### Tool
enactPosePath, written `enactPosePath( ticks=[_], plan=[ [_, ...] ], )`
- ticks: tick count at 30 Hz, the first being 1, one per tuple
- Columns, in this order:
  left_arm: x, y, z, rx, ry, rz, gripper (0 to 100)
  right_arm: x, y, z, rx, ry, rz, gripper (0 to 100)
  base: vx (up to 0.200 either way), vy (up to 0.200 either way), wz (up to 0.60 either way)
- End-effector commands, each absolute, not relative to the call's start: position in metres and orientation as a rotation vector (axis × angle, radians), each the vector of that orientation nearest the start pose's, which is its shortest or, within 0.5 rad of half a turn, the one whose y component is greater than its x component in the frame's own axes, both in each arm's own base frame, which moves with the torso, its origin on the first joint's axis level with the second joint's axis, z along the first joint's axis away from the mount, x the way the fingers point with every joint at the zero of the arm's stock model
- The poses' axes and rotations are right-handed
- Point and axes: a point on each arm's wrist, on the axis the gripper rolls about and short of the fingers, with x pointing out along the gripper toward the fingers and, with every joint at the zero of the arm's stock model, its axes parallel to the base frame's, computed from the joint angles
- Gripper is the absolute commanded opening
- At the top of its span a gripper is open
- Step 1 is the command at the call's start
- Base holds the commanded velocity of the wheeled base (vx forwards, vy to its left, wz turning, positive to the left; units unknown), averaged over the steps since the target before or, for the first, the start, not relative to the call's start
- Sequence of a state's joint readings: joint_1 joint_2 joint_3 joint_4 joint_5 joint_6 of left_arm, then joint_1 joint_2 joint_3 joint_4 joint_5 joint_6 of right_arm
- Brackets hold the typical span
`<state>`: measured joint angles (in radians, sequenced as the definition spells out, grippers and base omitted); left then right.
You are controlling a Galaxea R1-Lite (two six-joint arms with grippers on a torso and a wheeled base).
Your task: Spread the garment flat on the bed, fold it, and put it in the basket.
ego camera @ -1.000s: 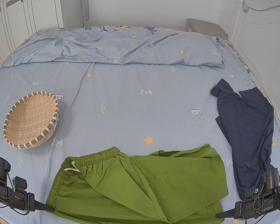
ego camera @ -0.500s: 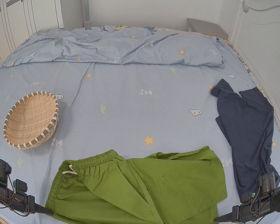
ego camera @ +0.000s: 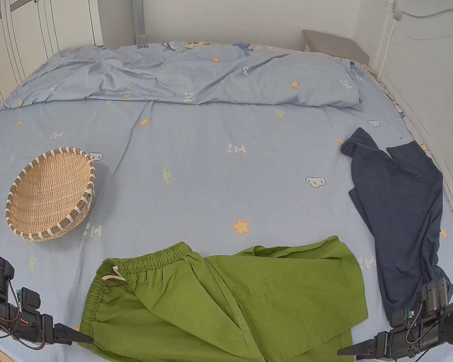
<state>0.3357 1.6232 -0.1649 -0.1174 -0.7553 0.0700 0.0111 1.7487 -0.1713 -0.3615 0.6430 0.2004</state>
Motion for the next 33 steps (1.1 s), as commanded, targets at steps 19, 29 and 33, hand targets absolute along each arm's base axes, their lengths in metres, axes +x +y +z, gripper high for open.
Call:
enactPosePath(
  ticks=[19,29,33],
  plan=[
    [0.236,-0.011,0.205,-0.429,0.823,-0.643,100,0.195,0.008,0.168,0.359,0.528,0.543,100,0.0,0.0,0.0],
    [0.324,-0.064,0.196,-0.338,0.812,-0.793,100,0.222,0.027,0.19,0.331,0.556,0.634,100,0.0,0.0,0.0],
    [0.343,-0.08,0.188,-0.305,0.818,-0.818,100,0.224,0.031,0.186,0.313,0.568,0.648,100,0.0,0.0,0.0]
  ],
)
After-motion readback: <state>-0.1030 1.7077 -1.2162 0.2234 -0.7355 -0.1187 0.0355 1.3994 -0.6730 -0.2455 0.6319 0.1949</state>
